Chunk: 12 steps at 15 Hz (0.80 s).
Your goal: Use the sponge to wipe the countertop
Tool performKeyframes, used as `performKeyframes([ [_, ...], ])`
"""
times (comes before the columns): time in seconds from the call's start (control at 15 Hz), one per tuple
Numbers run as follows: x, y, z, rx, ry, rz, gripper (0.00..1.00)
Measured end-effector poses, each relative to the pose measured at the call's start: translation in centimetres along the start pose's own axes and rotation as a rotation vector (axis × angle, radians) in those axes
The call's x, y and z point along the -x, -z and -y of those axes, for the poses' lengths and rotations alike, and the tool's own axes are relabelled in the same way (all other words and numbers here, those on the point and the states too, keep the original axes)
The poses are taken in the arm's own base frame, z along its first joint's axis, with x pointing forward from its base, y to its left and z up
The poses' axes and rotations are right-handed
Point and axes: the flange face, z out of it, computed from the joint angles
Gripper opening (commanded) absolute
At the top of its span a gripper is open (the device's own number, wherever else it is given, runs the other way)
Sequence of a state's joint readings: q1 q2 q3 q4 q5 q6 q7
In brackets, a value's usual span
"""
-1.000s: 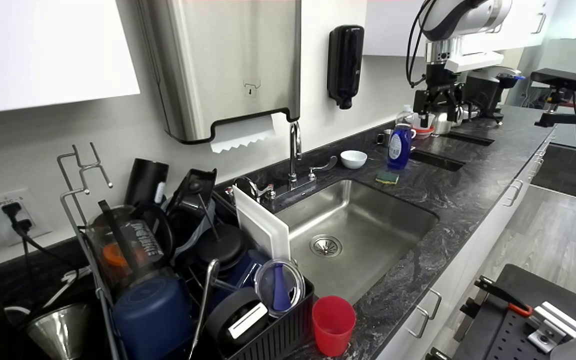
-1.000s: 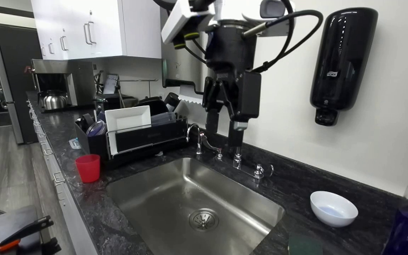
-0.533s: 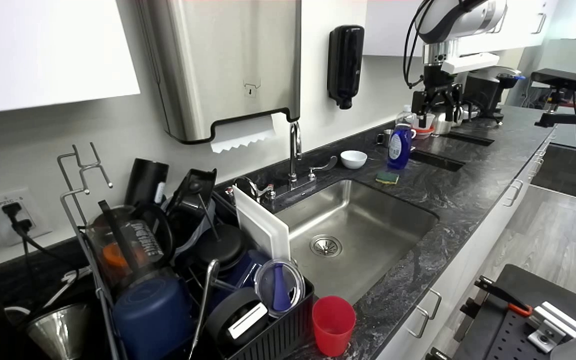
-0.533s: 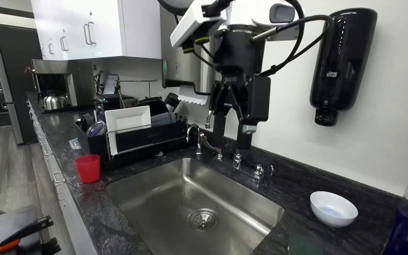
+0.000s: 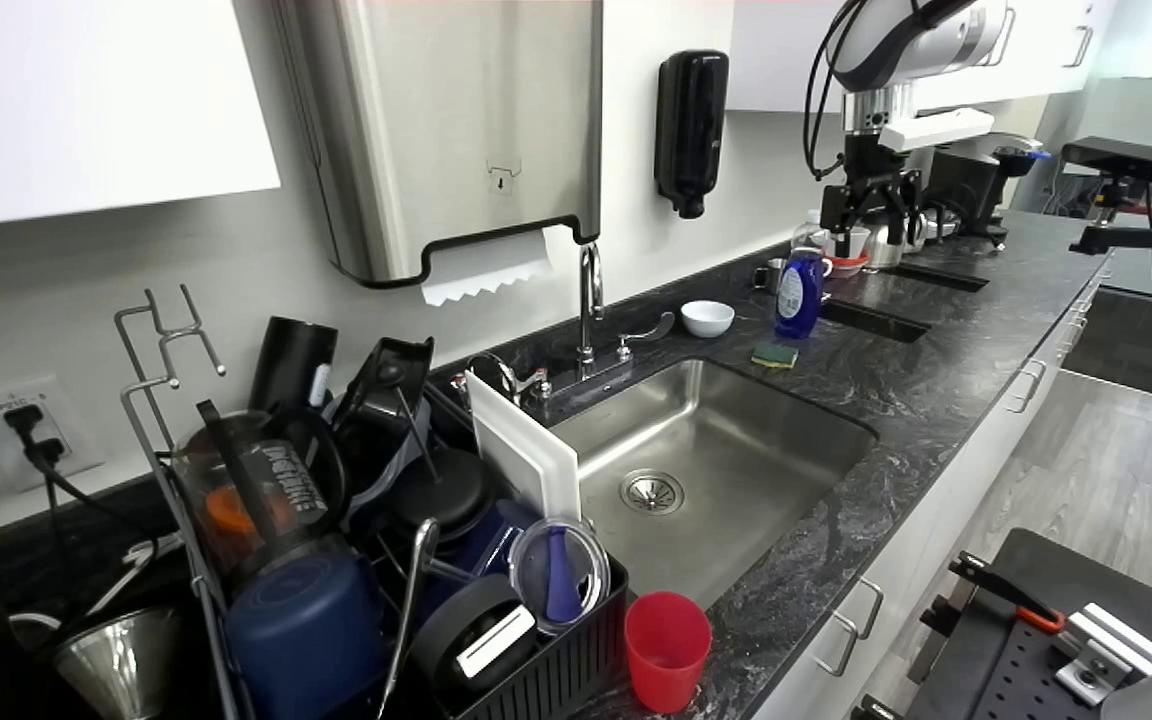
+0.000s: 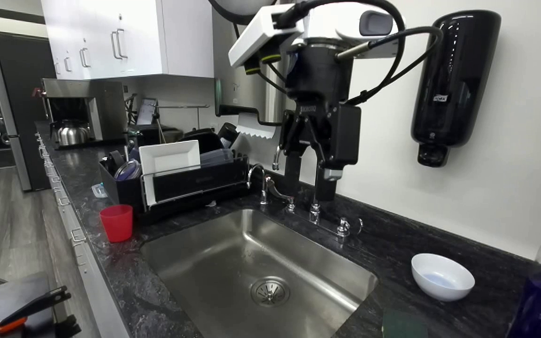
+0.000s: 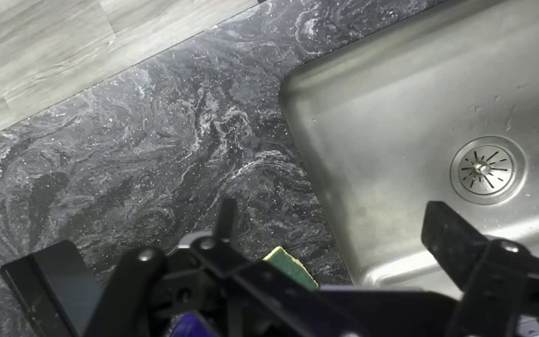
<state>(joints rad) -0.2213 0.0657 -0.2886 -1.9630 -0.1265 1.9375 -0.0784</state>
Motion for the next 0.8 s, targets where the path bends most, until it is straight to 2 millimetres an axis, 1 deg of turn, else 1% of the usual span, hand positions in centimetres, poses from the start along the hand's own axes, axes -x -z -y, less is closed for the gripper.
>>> performKeyframes([
  [0.13, -1.2, -0.9, -0.2, 0.008, 0.006, -0.007, 1.00],
  [0.27, -2.9, -2.4, -0.5, 0.012, 0.025, -0.025, 1.00],
  [0.67, -8.6, -8.8, -1.4, -0.027, 0.071, -0.034, 1.00],
  [0.8, -10.0, -10.3, -1.4, -0.041, 0.079, -0.031, 1.00],
])
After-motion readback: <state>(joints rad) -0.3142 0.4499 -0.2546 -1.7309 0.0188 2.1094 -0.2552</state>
